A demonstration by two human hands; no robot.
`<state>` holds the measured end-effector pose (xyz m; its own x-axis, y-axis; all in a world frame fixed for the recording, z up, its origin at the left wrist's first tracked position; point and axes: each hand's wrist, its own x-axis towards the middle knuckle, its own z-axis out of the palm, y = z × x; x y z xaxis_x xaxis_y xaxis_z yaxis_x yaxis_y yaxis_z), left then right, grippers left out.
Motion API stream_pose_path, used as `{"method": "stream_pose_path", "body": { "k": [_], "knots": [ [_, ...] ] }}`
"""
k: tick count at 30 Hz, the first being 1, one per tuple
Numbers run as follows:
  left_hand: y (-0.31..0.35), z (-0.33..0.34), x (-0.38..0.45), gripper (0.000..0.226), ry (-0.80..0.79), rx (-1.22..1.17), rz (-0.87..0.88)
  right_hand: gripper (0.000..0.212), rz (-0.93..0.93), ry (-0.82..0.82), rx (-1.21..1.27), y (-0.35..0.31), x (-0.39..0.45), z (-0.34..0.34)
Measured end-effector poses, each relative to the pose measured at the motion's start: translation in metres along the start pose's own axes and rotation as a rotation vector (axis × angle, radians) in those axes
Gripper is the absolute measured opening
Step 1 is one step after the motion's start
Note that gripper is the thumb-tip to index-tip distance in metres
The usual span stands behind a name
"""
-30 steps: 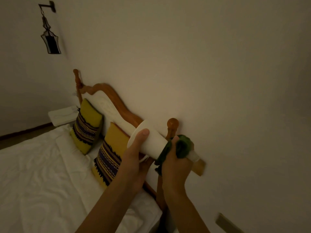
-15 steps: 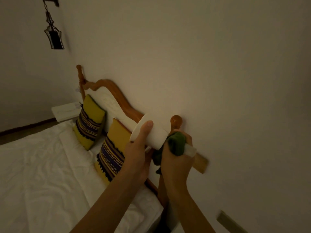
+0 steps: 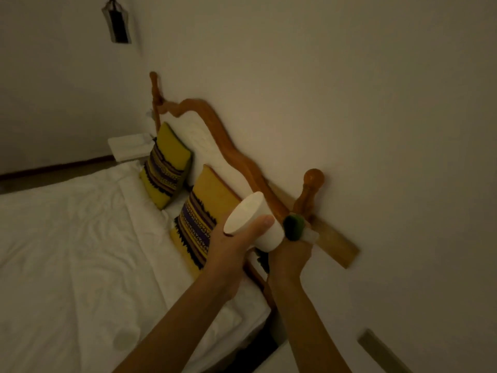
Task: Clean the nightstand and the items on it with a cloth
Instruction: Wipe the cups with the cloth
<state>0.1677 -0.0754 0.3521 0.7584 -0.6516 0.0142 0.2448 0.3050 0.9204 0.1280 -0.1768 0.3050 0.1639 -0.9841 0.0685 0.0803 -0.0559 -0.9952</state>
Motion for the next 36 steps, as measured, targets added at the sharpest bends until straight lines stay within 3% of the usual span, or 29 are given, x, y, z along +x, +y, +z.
{"method": "stream_pose_path", "body": {
  "k": [4,10,16,18,21,24,28,36],
  "knots": [
    [-0.019,-0.082,0.015,0.058,0.212,-0.045,-0.029,0.036,-0.037,-0.066,-0.152,0.039,-0.028,0.027],
    [-0.052,-0.22,0.003,0.071,0.482,0.098,-0.079,0.018,0.115,-0.406,-0.201,0.104,-0.089,0.093],
    [-0.094,-0.374,-0.034,0.075,0.744,0.285,-0.178,0.037,0.032,-0.696,-0.324,0.154,-0.155,0.155],
    [-0.108,-0.419,-0.045,0.061,0.804,0.376,-0.205,0.036,0.052,-0.792,-0.358,0.175,-0.174,0.175],
    [-0.138,-0.466,-0.053,0.068,0.908,0.498,-0.305,0.029,0.099,-0.849,-0.391,0.207,-0.192,0.199],
    [-0.186,-0.507,-0.051,0.089,0.951,0.644,-0.497,0.031,0.146,-0.897,-0.45,0.246,-0.208,0.224],
    [-0.248,-0.533,-0.037,0.096,0.936,0.78,-0.647,0.031,0.151,-0.91,-0.504,0.285,-0.219,0.239],
    [-0.335,-0.562,-0.012,0.103,0.871,0.903,-0.736,0.035,0.128,-0.935,-0.593,0.346,-0.227,0.239]
  ]
}}
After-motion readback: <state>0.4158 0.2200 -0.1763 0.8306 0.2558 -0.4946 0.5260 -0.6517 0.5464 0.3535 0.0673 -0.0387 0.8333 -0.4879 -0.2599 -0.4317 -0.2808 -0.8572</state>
